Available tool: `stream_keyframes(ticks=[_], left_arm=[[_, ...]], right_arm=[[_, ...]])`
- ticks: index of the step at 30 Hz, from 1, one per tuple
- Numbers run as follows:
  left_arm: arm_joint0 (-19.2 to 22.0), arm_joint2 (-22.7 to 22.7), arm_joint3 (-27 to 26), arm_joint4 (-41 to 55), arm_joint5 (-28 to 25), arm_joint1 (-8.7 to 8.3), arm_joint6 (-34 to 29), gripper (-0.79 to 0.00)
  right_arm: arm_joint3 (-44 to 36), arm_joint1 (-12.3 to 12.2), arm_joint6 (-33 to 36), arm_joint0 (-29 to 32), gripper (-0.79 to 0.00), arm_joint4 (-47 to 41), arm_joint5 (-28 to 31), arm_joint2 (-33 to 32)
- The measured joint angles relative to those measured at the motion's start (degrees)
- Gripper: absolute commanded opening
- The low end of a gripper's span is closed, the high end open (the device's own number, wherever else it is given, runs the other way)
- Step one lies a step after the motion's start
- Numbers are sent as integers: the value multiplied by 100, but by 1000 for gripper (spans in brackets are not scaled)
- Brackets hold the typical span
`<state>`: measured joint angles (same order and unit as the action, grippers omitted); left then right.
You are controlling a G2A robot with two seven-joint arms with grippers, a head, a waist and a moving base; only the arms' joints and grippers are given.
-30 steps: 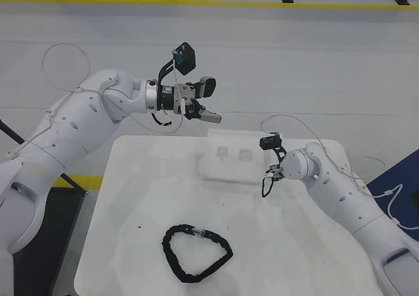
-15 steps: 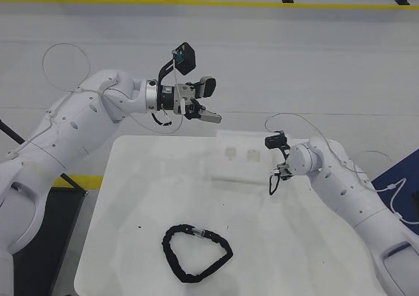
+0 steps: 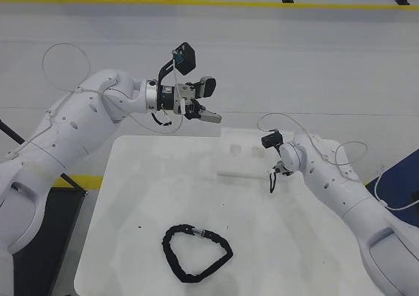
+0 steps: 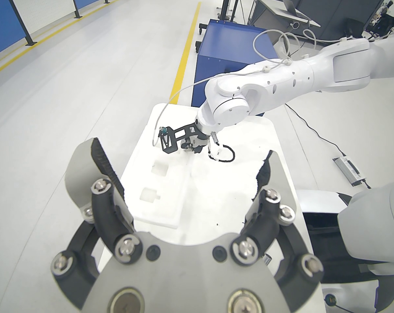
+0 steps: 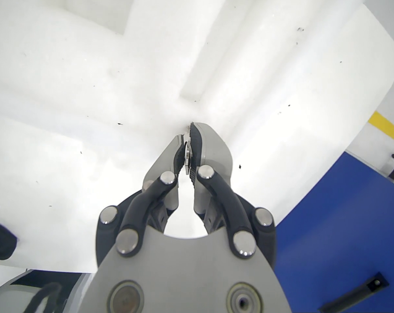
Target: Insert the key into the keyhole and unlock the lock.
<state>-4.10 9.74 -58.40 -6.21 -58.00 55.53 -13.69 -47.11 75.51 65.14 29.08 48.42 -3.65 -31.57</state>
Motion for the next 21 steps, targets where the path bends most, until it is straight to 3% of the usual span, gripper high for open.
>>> stream_keyframes(ticks=[14, 21], left_arm=[[0, 0, 0, 0, 0, 0, 0, 0], [0, 0, 0, 0, 0, 0, 0, 0]], right_arm=[[392, 122, 116, -100, -785, -321, 524, -210], [669, 183, 80, -209, -739, -365, 609, -290]])
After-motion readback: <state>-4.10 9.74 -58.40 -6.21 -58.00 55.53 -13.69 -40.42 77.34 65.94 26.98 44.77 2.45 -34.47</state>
